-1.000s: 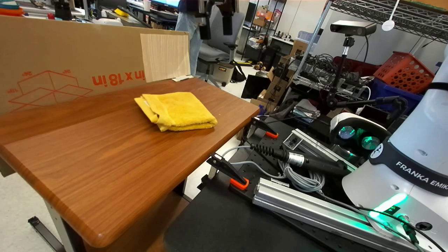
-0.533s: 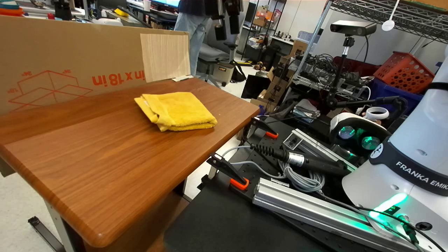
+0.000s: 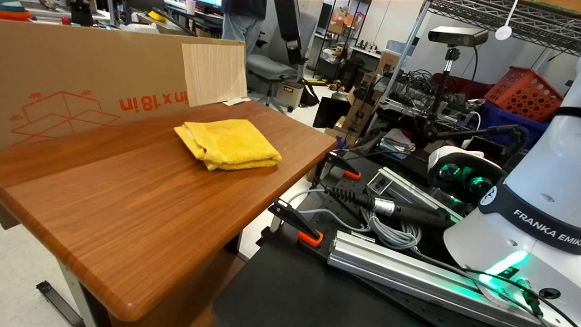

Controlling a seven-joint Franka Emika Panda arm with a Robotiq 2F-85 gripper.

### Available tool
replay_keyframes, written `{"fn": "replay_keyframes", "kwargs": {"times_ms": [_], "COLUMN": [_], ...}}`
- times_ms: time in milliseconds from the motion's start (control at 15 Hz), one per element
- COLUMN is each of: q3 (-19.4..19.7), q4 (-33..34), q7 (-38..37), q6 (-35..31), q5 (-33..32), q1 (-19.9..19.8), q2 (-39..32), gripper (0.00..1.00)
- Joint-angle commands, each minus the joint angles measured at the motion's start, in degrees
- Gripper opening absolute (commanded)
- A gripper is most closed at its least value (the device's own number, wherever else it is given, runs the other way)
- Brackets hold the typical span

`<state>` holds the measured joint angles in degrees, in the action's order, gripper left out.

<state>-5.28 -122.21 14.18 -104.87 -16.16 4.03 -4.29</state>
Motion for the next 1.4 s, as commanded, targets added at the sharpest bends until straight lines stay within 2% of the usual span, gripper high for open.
{"fn": "replay_keyframes", "kwargs": {"times_ms": [0, 133, 200, 267, 333, 533, 733, 800, 867, 1133, 1200, 1333], "q3": [0.10, -0.42, -0.87, -0.88, -1.24, -2.17, -2.57, -2.49, -2.26, -2.25, -1.98, -2.38], "q4": [1.97, 0.98, 0.69, -2.79, -4.52, -11.39, -17.34, -18.77, -14.29, -15.13, -13.22, -10.78], "q7": [9.26, 14.86, 17.86, 14.25, 15.56, 14.04, 15.65, 15.64, 13.90, 13.86, 11.96, 10.15], "q6": [-2.13, -3.38, -3.44, -10.03, -12.72, -27.04, -40.73, -43.28, -37.53, -38.51, -35.41, -35.80], "q5": [-4.22, -2.99, 0.68, 4.25, 5.52, 8.11, 13.39, 13.51, 11.06, 11.07, 9.00, 9.50], "q1": [-0.01, 0.03, -0.04, -0.30, -0.06, 0.58, 0.63, 0.67, 0.92, 0.89, 1.03, 1.47], "q2": [-2.72, -2.60, -2.55, -0.57, 0.24, 2.86, 3.01, 2.39, 0.62, 0.52, -0.04, -2.76], "gripper": [1.00, 1.00, 1.00, 1.00, 1.00, 1.00, 1.00, 1.00, 1.00, 1.00, 1.00, 1.00]}}
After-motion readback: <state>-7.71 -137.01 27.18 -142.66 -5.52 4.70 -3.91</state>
